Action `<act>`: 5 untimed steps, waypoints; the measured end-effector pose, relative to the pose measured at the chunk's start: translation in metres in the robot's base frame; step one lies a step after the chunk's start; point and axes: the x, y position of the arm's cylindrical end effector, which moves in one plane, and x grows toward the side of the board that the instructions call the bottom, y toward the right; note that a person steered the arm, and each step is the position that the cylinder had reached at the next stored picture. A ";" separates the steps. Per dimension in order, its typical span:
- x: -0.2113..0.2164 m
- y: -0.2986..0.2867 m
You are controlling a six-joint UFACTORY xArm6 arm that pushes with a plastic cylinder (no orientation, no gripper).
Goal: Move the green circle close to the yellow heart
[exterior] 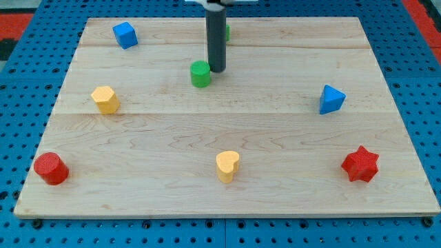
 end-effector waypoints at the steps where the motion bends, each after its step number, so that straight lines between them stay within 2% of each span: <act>1: 0.028 0.000; 2: 0.025 0.003; 3: -0.025 0.022; 4: 0.000 -0.026; 5: 0.038 -0.033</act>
